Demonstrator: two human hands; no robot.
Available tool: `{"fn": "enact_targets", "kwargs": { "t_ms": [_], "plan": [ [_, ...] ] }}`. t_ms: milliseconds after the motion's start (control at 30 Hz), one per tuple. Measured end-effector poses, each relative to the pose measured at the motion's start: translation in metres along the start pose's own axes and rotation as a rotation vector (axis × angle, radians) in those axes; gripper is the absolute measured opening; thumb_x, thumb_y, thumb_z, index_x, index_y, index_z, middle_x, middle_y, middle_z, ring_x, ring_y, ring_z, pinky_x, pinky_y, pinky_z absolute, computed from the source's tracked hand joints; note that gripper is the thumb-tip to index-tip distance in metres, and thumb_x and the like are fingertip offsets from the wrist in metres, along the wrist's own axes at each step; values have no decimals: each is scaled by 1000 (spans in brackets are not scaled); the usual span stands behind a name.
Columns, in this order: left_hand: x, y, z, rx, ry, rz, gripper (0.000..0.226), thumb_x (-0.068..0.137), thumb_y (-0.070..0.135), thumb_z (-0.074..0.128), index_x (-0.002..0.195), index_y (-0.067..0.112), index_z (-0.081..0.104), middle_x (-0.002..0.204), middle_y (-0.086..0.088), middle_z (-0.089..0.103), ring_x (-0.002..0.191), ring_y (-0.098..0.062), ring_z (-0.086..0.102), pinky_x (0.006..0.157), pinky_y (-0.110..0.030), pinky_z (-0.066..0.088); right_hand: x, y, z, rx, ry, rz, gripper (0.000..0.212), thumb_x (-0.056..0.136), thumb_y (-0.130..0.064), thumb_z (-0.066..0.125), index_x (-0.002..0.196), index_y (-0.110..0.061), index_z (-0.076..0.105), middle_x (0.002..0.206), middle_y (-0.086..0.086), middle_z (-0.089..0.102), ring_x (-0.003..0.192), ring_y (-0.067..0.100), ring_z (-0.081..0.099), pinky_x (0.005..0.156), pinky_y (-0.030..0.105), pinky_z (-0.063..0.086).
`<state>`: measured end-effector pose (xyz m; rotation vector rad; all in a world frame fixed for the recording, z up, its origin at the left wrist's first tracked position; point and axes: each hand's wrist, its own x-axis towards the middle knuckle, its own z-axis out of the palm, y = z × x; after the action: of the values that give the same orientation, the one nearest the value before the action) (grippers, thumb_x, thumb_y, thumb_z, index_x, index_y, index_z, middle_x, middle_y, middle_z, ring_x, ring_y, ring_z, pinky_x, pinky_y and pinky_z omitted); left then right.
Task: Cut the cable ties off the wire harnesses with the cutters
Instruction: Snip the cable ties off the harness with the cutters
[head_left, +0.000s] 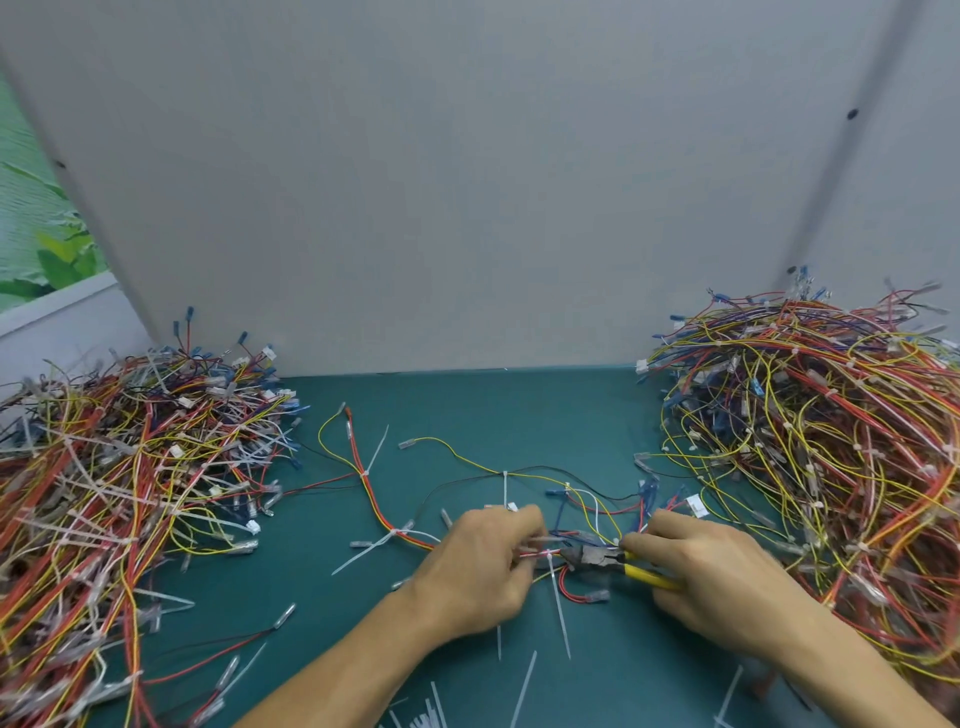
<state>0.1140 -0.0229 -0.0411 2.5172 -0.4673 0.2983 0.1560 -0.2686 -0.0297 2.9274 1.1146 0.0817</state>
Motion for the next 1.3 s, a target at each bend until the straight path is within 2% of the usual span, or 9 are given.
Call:
{"fn": "enact_targets", "kwargs": {
  "t_ms": [133, 267, 367, 500, 633, 733, 833, 1000, 1300],
  "plan": [
    [-2, -12, 10, 61, -32, 107, 22, 87, 6, 57, 102, 15, 69, 90, -4, 59, 79, -23, 56, 71, -28, 45, 5, -2, -4, -27, 19, 4, 28, 86, -34, 45, 114, -33, 50, 103, -12, 46, 98, 16, 52, 70, 27, 39],
    [-1, -14, 16, 6, 36, 93, 19, 84, 20, 67, 102, 18, 71, 92, 0, 53, 74, -17, 53, 69, -19, 40, 8, -1, -5, -40, 8, 8, 26, 87, -33, 46, 112, -31, 50, 102, -11, 47, 96, 17, 52, 70, 29, 41],
    [-2, -14, 17, -3, 48, 75, 22, 83, 30, 70, 100, 16, 70, 94, 1, 56, 76, -19, 57, 71, -30, 49, 9, 0, -6, -28, -3, 13, 26, 85, -32, 47, 111, -31, 51, 101, -11, 47, 95, 17, 53, 69, 30, 43],
    [-6, -9, 18, 110, 47, 164, 26, 86, 42, 61, 101, 22, 69, 90, 2, 57, 67, -20, 56, 57, -31, 49, 9, 1, -7, -49, -6, 17, 28, 86, -35, 46, 113, -33, 49, 102, -13, 45, 97, 14, 52, 69, 28, 41],
    [-5, -8, 24, 251, 95, 281, 19, 92, 33, 54, 90, 21, 69, 83, 2, 58, 54, -22, 55, 43, -28, 46, 8, 0, -6, -46, -9, 30, 28, 85, -34, 46, 113, -32, 49, 102, -13, 45, 98, 14, 53, 69, 28, 41],
    [-2, -7, 27, 148, 132, 92, 23, 94, 31, 46, 92, 15, 63, 89, -2, 57, 72, -27, 57, 61, -38, 49, 8, -2, -6, -40, -25, 23, 34, 86, -33, 45, 119, -34, 49, 111, -15, 47, 106, 13, 51, 75, 28, 42],
    [5, -9, 22, -89, 121, -99, 9, 92, 20, 55, 90, 14, 62, 87, 1, 63, 79, -17, 57, 76, -31, 46, 8, -3, -8, -45, -14, 23, 31, 89, -38, 45, 120, -35, 48, 111, -14, 47, 106, 14, 51, 76, 29, 43],
    [14, -13, 14, -237, 16, -272, 11, 88, 21, 64, 80, 28, 58, 67, 16, 63, 60, 8, 51, 59, -7, 35, 12, -6, -11, -80, 31, 2, 29, 93, -46, 41, 117, -32, 48, 107, -12, 46, 105, 14, 49, 74, 27, 40],
    [16, -15, 15, -289, 6, -289, 12, 87, 22, 66, 80, 29, 60, 65, 17, 59, 56, 2, 47, 59, -13, 37, 16, -12, -16, -80, 2, -19, 30, 93, -44, 38, 117, -31, 50, 110, -9, 46, 106, 16, 47, 76, 28, 36]
  ]
}}
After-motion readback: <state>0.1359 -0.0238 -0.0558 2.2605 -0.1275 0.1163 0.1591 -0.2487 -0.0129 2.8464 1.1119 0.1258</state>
